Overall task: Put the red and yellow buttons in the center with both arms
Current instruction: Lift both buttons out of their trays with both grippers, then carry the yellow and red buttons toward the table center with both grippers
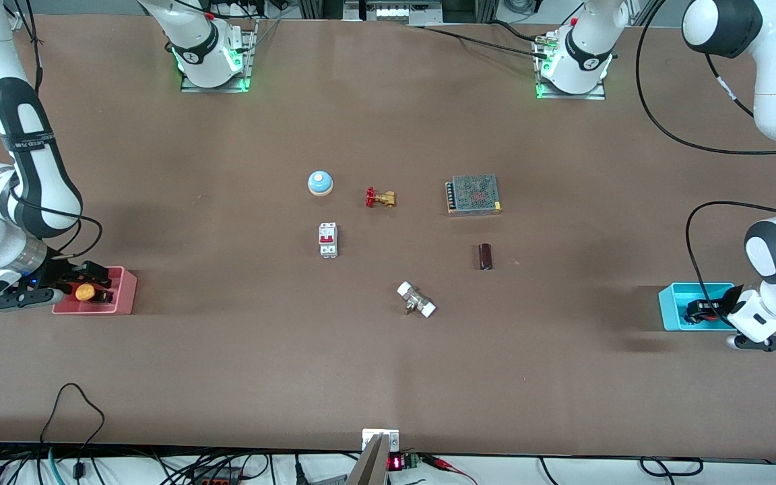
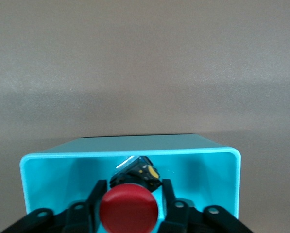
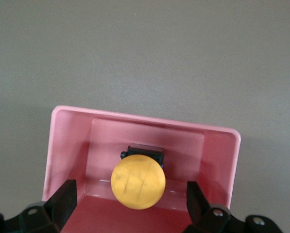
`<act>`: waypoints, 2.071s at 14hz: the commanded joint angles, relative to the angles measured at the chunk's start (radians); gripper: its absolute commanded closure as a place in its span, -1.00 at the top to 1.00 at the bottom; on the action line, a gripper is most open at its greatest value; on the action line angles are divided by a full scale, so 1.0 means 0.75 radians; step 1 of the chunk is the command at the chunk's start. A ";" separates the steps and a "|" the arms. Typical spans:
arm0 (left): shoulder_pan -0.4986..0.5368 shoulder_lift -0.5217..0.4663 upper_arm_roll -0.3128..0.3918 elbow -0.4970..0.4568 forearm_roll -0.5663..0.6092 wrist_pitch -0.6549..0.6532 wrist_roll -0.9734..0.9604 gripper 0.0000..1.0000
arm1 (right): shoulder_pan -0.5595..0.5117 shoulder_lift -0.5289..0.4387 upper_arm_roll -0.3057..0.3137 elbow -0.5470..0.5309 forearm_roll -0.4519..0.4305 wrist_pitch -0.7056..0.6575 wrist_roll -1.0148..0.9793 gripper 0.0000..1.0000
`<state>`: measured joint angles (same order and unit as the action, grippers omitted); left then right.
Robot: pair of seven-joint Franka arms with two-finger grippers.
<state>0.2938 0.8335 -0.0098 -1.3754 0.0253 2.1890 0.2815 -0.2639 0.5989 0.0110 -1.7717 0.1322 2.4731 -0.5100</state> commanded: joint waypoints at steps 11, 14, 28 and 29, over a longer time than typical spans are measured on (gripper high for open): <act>-0.019 -0.174 -0.009 -0.047 0.036 -0.131 0.020 -0.38 | -0.020 0.083 0.016 0.100 0.012 -0.009 -0.040 0.84; -0.034 -0.372 -0.024 -0.176 0.032 -0.145 0.015 -0.38 | -0.020 0.083 0.016 0.100 0.008 -0.009 -0.044 0.45; -0.524 -0.451 -0.052 -0.428 -0.152 -0.372 -0.132 -0.32 | -0.002 -0.133 0.016 0.088 0.006 -0.259 -0.052 -0.46; -0.531 -0.432 -0.052 -0.428 -0.152 -0.370 -0.104 -0.33 | 0.004 -0.211 0.016 0.088 0.000 -0.376 -0.048 -0.46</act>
<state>-0.0784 0.4909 -0.0615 -1.6864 -0.0762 1.8983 0.1457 -0.2605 0.5782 0.0137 -1.6794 0.1318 2.3395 -0.5371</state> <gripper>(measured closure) 0.599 0.617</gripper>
